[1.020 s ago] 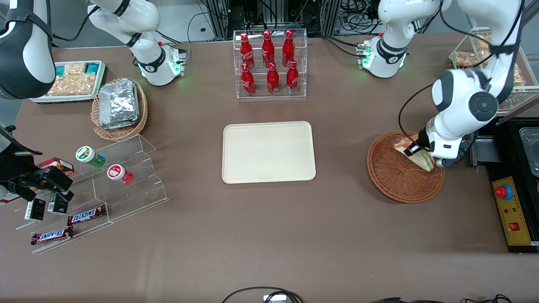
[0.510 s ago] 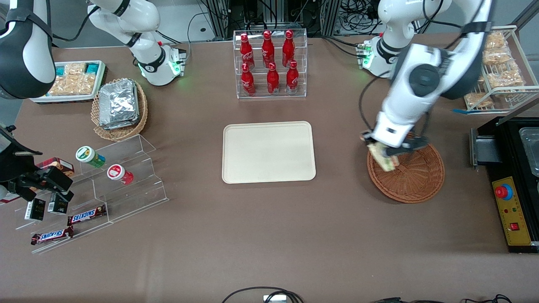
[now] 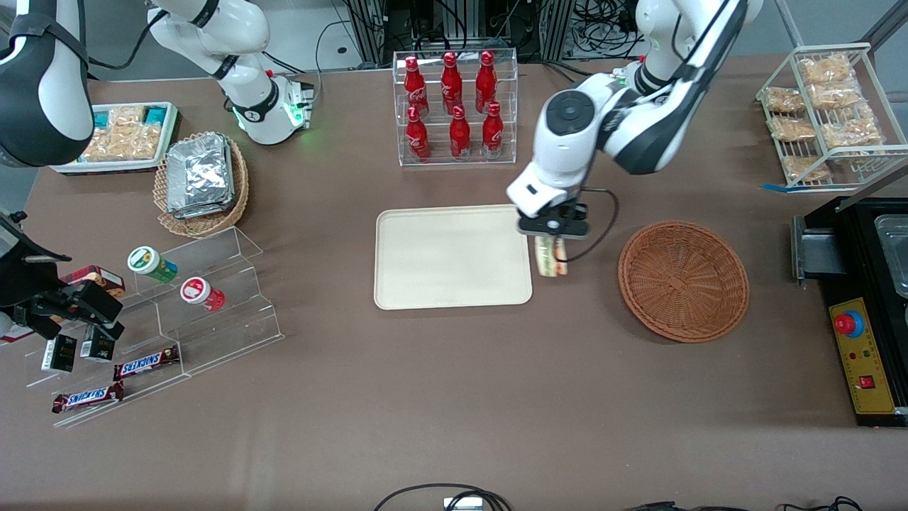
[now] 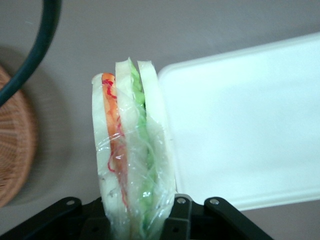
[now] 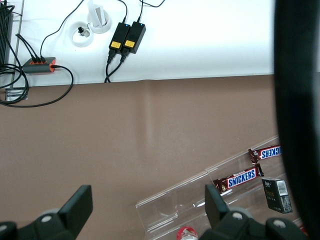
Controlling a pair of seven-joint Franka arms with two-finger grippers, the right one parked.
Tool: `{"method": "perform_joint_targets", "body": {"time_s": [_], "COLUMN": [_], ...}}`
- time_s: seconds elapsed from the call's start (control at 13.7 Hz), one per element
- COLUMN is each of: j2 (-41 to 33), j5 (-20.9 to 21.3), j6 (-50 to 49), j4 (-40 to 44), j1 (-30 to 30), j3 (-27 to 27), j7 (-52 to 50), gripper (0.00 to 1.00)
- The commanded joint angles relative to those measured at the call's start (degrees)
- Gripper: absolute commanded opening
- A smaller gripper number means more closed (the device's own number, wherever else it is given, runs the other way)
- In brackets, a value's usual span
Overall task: Place sandwich from basket to tray
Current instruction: 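Carry the held sandwich with the left gripper over the cream tray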
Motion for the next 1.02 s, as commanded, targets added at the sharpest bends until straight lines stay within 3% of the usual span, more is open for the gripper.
{"method": "perform_joint_targets", "body": {"time_s": [0.0, 0.36, 0.51, 0.73, 0.95], "j2": [5.2, 12.3, 16.3, 24.1, 25.7], "j5": [2.6, 3.4, 7.9, 18.1, 20.1], "j6": [1.6, 3.8, 4.6, 4.7, 4.8], "j4": [1.7, 3.5, 4.2, 6.4, 6.6], "j1": [-3.1, -7.5, -8.7, -9.3, -9.3], "j3": [0.2, 0.5, 0.9, 0.9, 0.9], "j7": [-2.1, -5.2, -8.8, -16.1, -17.1], "gripper": [0.0, 0.0, 0.0, 0.0, 0.0]}}
